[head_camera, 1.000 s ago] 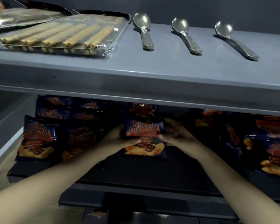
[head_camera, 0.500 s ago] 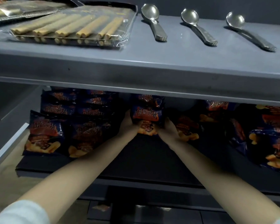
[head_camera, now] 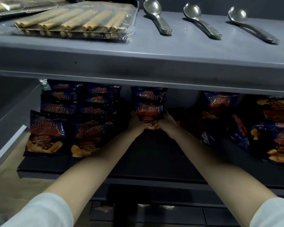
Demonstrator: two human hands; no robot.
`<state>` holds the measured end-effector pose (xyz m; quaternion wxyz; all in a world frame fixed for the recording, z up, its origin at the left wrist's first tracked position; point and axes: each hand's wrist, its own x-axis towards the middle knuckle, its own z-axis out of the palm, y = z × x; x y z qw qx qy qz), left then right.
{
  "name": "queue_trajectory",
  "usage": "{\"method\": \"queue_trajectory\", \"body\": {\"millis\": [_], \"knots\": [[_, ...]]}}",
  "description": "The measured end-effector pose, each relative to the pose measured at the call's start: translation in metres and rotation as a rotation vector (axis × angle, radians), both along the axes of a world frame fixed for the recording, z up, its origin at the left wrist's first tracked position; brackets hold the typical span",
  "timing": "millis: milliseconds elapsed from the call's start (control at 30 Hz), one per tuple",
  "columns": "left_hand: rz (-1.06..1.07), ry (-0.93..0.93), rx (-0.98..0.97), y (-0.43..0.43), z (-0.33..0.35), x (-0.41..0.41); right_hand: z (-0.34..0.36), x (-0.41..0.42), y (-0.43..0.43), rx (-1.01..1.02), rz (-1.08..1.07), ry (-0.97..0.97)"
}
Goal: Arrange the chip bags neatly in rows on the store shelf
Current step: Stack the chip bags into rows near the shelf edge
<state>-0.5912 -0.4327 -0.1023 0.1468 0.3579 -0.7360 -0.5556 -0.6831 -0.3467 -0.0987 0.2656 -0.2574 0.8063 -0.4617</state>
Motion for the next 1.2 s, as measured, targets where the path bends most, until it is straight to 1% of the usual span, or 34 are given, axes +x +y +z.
{"method": "queue_trajectory", "body": {"millis": [200,333,500,633,800,900,1000,1100,1200], "knots": [[0.157,-0.004,0.032,-0.012,-0.001,0.007,0.002,0.010,-0.015,0.007,0.078,0.014],[0.255,0.062,0.056,-0.015,-0.004,0.008,0.002,0.022,-0.026,-0.027,0.088,-0.029],[0.271,0.076,0.080,-0.017,-0.007,0.010,-0.005,0.031,-0.033,0.025,0.076,0.078],[0.290,0.071,0.043,-0.015,-0.005,0.010,-0.005,0.029,-0.032,0.044,0.060,0.093],[0.372,0.112,-0.101,0.007,0.000,0.011,0.001,0.027,-0.019,-0.012,-0.040,0.109],[0.306,0.032,-0.218,0.019,0.003,0.004,0.005,0.024,-0.005,-0.061,-0.063,0.146],[0.289,-0.032,-0.307,0.020,0.005,-0.005,0.011,0.018,0.011,-0.083,-0.086,0.234],[0.311,-0.006,-0.349,0.014,0.004,-0.008,0.015,0.012,0.031,-0.094,-0.096,0.319],[0.293,0.045,-0.559,0.014,0.004,-0.008,0.017,0.007,0.050,-0.134,-0.109,0.357]]}}
